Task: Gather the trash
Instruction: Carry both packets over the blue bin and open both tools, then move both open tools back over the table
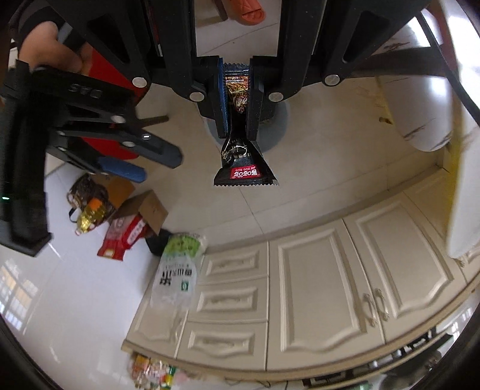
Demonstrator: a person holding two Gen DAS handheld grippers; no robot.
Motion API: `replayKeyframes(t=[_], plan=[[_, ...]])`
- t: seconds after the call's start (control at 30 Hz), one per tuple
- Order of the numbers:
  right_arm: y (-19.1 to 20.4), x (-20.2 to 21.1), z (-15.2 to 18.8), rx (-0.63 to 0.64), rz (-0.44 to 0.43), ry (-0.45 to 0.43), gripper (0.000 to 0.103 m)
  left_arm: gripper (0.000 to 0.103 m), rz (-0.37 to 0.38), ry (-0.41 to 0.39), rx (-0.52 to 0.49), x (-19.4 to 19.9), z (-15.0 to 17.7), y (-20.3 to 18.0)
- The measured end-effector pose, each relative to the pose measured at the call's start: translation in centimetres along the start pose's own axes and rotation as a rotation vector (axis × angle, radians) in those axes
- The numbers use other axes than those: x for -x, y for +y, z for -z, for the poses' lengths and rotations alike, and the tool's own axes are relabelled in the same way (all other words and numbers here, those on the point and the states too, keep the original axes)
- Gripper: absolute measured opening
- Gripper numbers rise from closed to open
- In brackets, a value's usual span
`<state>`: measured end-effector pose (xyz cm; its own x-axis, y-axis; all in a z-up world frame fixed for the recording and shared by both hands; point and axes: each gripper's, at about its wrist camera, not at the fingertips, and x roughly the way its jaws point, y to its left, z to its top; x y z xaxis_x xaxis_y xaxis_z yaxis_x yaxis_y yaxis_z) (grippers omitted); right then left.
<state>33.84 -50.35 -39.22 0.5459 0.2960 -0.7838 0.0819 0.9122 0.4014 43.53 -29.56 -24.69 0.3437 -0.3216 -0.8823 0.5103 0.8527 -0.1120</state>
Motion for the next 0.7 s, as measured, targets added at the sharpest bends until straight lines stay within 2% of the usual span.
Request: replayKeyframes(t=[0.13,0.2,0.23,0.27,0.33,0.37,0.43,0.7], plan=[[-2.1,0.5,0.3,-0.044,0.065,-0.01,0.082,0.009,0.008,0.04,-0.019,-3.8,-3.0,-0.2],[-2.8,0.7,0.5,-0.06,0.073,-0.009,0.083,0.017,0.011,0.052,-0.018,-4.9,-4.0,-0.2],[-3.0,0.9,0.6,-0.066,0.081,-0.014,0.083,0.024,0.014,0.056,-0.015,-5.4,-4.4,-0.2],[-3.1,1.0,0.7,-0.07,0.079,-0.012,0.084,0.037,0.011,0.055,-0.016,-5.6,-4.7,-0.1],[-3.0,1.2,0.8,-0.076,0.083,-0.012,0.086,0.053,-0.006,0.029,-0.015,-5.4,-4.7,0.1],[-3.0,1.3,0.8,-0.075,0.088,-0.013,0.088,0.056,-0.005,0.016,-0.016,-5.1,-4.6,0.1],[-2.6,1.9,0.9,-0.078,0.092,-0.02,0.093,0.056,-0.022,0.002,-0.016,-3.9,-3.9,0.0],[1.1,5.9,0.9,-0.044,0.087,-0.068,0.094,0.063,-0.066,-0.1,-0.025,2.5,-0.3,-1.5]])
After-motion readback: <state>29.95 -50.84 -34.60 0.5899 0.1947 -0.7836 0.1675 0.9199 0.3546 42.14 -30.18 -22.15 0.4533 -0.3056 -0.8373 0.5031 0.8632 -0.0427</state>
